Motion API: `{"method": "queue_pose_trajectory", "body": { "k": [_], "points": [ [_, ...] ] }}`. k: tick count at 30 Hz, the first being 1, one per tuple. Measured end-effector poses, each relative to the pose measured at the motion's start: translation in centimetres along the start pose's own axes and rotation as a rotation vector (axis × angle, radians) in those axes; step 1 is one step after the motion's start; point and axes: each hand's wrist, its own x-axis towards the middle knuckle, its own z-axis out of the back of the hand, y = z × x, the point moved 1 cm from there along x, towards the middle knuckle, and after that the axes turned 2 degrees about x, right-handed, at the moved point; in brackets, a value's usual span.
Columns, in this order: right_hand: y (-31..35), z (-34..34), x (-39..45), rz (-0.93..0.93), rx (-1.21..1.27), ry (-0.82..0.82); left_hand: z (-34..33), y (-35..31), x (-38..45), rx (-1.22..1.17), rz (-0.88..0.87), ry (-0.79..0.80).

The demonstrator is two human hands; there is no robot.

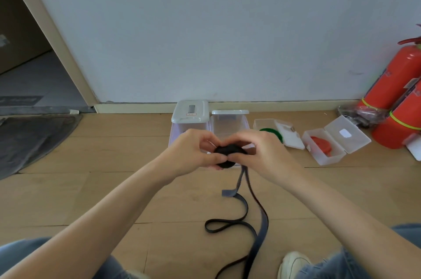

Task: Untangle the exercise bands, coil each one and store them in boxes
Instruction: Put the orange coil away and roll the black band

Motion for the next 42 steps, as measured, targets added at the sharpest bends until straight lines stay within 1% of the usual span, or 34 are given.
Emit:
{"method": "queue_pose_trajectory", "body": {
  "k": [2,4,6,8,12,16,18,19,21,23,25,30,32,34,36,38,40,42],
  "points": [
    [0.1,0.6,0.1,-0.060,0.210,-0.054,0.4,-0.2,-0.1,-0.203,-0.014,-0.021],
    [-0.1,0.7,0.0,-0.128,0.418,-0.125,0.9,-0.5,-0.2,-0.357,-0.035,-0.069],
    [-0.2,0.1,-0.1,-0.198,0.562,-0.173,1.2,-0.5,-0.3,-0.437,-0.043,-0.118],
    [-0.4,-0.5,-0.3,-0.214,0.606,-0.204,1.1,-0.5,-0.4,-0.474,-0.043,-0.127],
    [-0.3,-0.7,-0.4,-0.181,0.553,-0.257,0.3,-0.3,-0.5,-0.510,-0.039,-0.108],
    [-0.5,-0.7,-0.5,-0.167,0.545,-0.277,-0.1,-0.1,-0.5,-0.458,-0.032,-0.098],
    [-0.5,-0.4,-0.4,-0.136,0.482,-0.248,-0.1,0.1,-0.6,-0.333,0.006,-0.069],
    [-0.4,-0.3,-0.3,-0.105,0.410,-0.221,-0.1,0.2,-0.5,-0.223,0.018,-0.049],
    [-0.1,-0.2,-0.1,-0.029,0.213,-0.147,0.1,0.3,-0.4,0.031,0.017,-0.023],
    [0.0,-0.3,0.0,0.034,0.026,-0.092,0.4,0.1,-0.4,0.160,0.012,-0.035],
    [0.0,-0.3,0.1,0.059,0.007,-0.073,0.6,0.0,-0.5,0.152,0.006,-0.044],
    [-0.3,0.1,0.2,-0.033,0.258,-0.081,0.7,0.0,-0.5,0.064,-0.015,-0.049],
    [-0.3,0.3,0.1,-0.073,0.361,-0.093,0.9,-0.2,-0.5,-0.023,-0.009,-0.082],
    [-0.5,0.4,0.1,-0.118,0.445,-0.133,1.4,-0.4,-0.4,-0.154,-0.002,-0.160],
    [-0.6,0.2,0.1,-0.153,0.477,-0.197,1.7,-0.3,-0.3,-0.259,0.011,-0.236],
    [-0.7,-0.1,0.2,-0.168,0.482,-0.214,1.2,0.0,-0.4,-0.330,0.027,-0.240],
    [-1.0,-0.4,0.3,-0.169,0.466,-0.189,0.8,0.4,-0.5,-0.320,0.033,-0.225],
    [-1.1,-0.3,0.3,-0.135,0.388,-0.160,0.9,0.6,-0.6,-0.201,0.032,-0.204]
  ]
}}
